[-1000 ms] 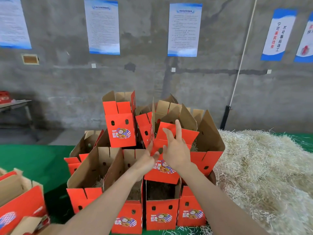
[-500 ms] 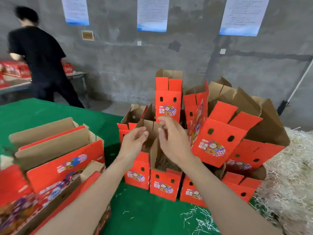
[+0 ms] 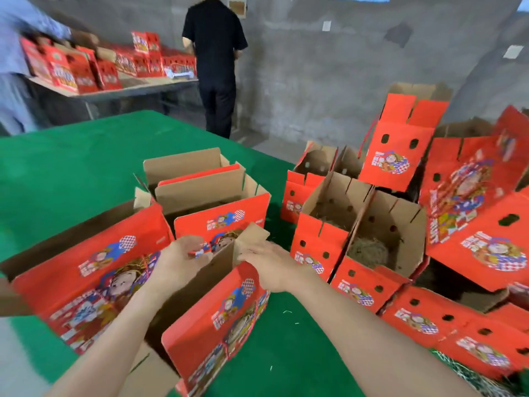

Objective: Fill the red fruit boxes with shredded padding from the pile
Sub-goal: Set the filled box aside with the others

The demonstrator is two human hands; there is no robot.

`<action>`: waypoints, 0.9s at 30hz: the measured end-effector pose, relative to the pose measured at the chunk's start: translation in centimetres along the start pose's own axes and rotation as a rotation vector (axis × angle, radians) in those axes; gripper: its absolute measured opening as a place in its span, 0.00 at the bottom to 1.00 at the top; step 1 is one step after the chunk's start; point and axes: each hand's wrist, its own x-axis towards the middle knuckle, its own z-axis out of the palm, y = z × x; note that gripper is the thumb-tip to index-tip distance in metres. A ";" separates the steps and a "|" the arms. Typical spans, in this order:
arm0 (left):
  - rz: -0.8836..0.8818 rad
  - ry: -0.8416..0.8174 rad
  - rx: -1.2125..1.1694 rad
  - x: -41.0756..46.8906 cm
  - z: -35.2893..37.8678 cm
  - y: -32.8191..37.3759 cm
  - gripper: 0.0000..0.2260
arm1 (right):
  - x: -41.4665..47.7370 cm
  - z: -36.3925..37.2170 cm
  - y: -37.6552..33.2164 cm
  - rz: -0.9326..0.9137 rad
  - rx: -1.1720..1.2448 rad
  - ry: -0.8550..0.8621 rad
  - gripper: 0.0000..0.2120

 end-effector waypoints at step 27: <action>0.575 -0.412 0.719 -2.6 9.6 -3.7 0.10 | -11.5 5.6 4.8 0.437 -0.257 -0.113 0.40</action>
